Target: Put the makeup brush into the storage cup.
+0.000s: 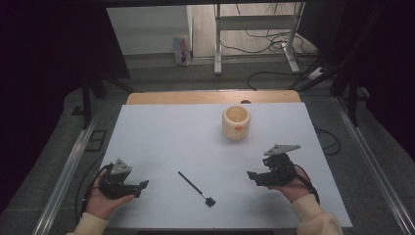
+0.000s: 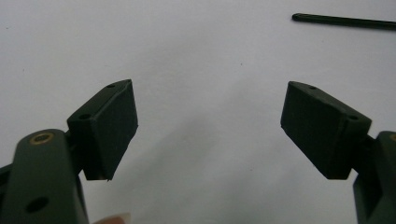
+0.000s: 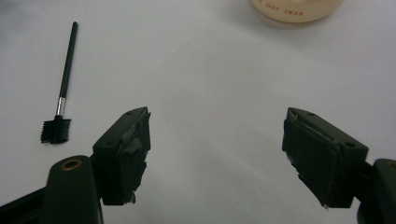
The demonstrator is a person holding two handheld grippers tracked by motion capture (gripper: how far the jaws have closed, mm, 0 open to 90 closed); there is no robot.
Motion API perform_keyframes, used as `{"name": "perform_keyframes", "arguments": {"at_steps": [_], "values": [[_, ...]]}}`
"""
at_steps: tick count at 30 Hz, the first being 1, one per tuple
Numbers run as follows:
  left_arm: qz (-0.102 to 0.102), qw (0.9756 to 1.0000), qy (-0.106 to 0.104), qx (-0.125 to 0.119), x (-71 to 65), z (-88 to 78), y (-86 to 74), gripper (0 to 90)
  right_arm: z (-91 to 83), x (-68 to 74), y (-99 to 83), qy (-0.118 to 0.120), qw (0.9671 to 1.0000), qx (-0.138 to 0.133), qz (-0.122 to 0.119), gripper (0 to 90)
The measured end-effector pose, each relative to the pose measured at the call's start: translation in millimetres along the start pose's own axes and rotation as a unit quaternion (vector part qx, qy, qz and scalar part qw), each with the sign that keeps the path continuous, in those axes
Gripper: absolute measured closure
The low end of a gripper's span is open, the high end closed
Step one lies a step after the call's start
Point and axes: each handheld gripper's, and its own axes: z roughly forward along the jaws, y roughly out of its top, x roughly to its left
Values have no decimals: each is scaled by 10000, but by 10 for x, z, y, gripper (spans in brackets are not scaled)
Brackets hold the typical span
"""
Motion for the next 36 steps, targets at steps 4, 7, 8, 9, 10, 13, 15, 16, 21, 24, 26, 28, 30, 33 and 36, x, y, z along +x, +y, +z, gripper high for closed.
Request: {"name": "perform_keyframes", "arguments": {"at_steps": [4,7,8,9,10,13,15,16,21,24,26,28,30,33,36], "values": [[-1,10000,5,-2,1,-1,0,194,47,58,45,41,9999,91,-53,243],[-7,10000,4,-8,3,-2,-2,194,81,97,78,61,9999,129,-90,244],[-5,10000,5,-6,4,-3,-2,194,89,109,89,68,9998,145,-105,244],[-6,10000,4,-7,4,-3,-2,194,99,122,100,75,9998,158,-109,244],[-7,10000,4,-7,4,-2,-1,194,108,133,111,80,9998,164,-123,245],[-6,10000,2,0,1,1,0,194,148,182,154,126,9996,197,-157,248],[-5,10000,1,1,1,2,1,194,157,195,165,152,9995,212,-167,248],[-6,10000,0,0,1,2,1,194,167,209,176,167,9995,217,-174,249],[-2,10000,-9,-6,-1,1,2,194,227,286,248,175,9993,265,-218,252],[-8,10000,-7,-5,-1,-1,0,194,269,340,295,177,9990,288,-291,256],[-17,10000,-4,-9,0,-2,-1,194,290,383,326,180,9989,279,-340,260],[-26,10000,-12,-7,0,-2,-4,194,314,421,356,215,9987,281,-371,261],[-24,10000,-13,-8,0,-3,-4,194,343,452,382,227,9985,282,-413,264],[-24,10000,-17,-4,2,-1,-6,194,390,495,417,247,9983,289,-440,267],[-30,10000,-19,-4,3,2,-6,194,439,537,449,286,9979,321,-479,272]]}}
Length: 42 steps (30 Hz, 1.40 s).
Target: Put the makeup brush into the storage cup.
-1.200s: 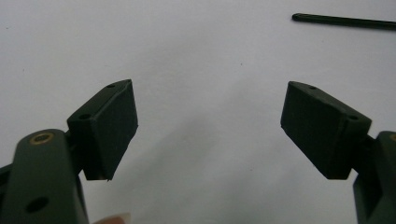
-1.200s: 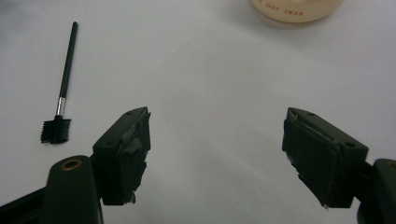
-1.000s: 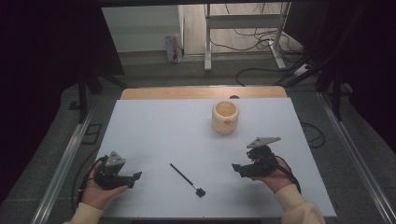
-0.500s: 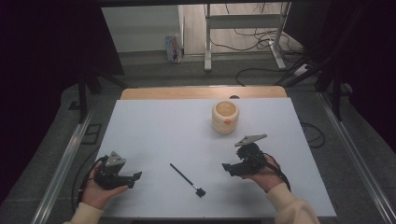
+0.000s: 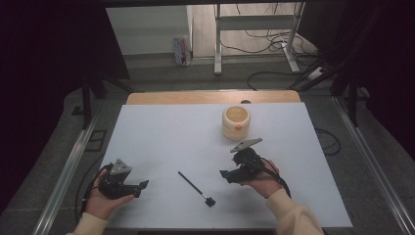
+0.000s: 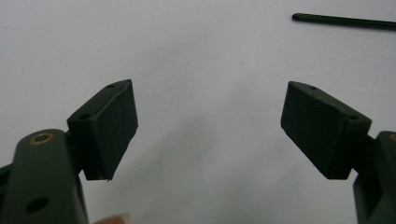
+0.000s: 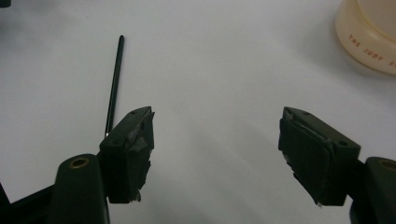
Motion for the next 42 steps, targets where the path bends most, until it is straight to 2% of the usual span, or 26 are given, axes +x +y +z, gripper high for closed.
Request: {"name": "perform_keyframes", "arguments": {"at_steps": [3,10,16,27,34,42], "values": [[0,10000,2,0,0,-1,0,194,16,24,12,41,10000,-13,-28,277],[14,10000,-14,-11,3,0,2,194,112,106,66,124,9998,149,-97,276],[27,10000,-30,-21,1,-4,2,194,197,208,131,190,9992,236,-263,280],[37,10000,-35,-27,-6,-4,4,194,352,338,181,319,9983,365,-322,288],[38,10000,-27,-30,-4,-6,4,194,390,386,276,212,9988,360,-252,277],[38,10000,-41,-54,1,-12,0,194,526,532,397,172,9971,634,-376,287]]}}
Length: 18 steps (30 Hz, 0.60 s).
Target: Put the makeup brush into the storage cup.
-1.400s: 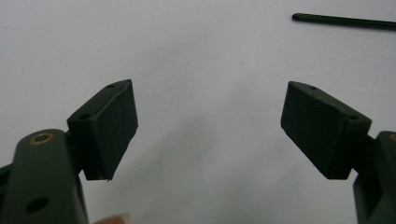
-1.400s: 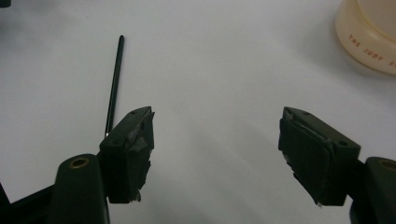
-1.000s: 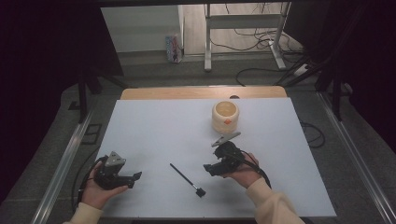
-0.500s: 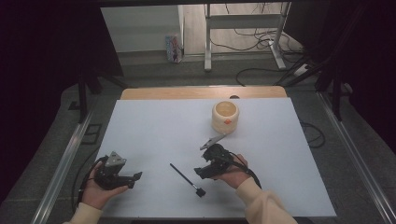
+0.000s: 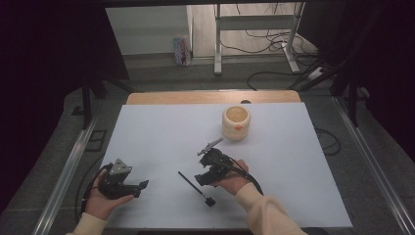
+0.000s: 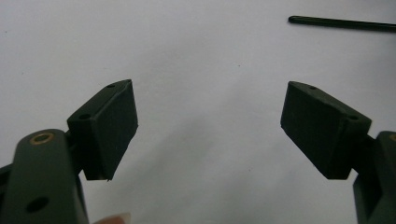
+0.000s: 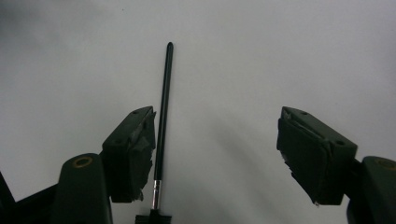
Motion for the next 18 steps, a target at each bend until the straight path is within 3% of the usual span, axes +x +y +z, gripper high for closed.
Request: {"name": "perform_keyframes", "arguments": {"at_steps": [11,18], "values": [[16,10000,4,8,1,1,-1,195,208,202,17,-56,9982,528,-276,365],[10,10000,15,24,2,4,-4,195,290,299,-67,-27,9957,793,-478,477]]}}
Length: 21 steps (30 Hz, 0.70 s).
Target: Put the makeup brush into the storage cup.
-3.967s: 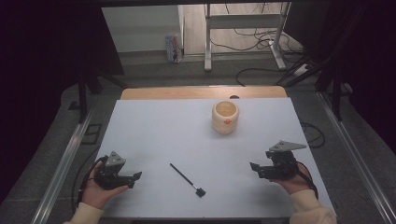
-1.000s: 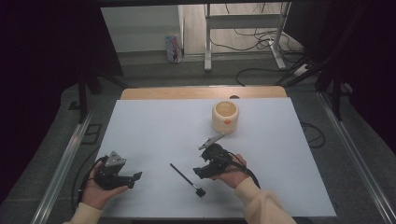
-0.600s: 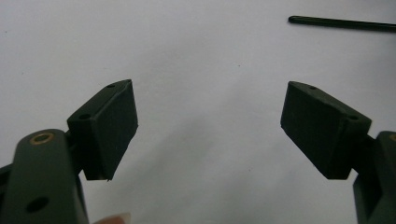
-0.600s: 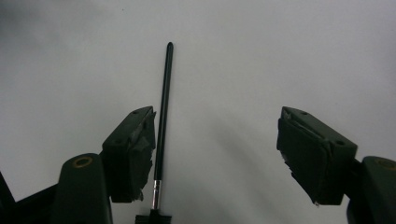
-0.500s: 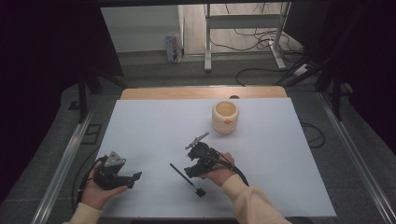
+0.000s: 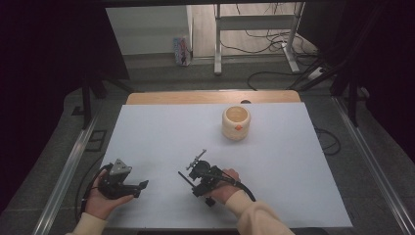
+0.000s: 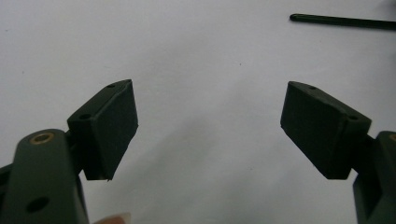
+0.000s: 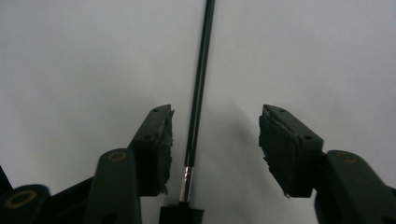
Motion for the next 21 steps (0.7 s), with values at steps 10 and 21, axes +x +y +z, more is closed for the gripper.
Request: {"name": "perform_keyframes", "arguments": {"at_steps": [10,21], "values": [[17,10000,7,7,5,-1,-1,195,76,108,-32,-62,9985,419,-346,723],[8,10000,20,4,1,-4,-4,195,95,33,25,128,9971,636,-405,857]]}}
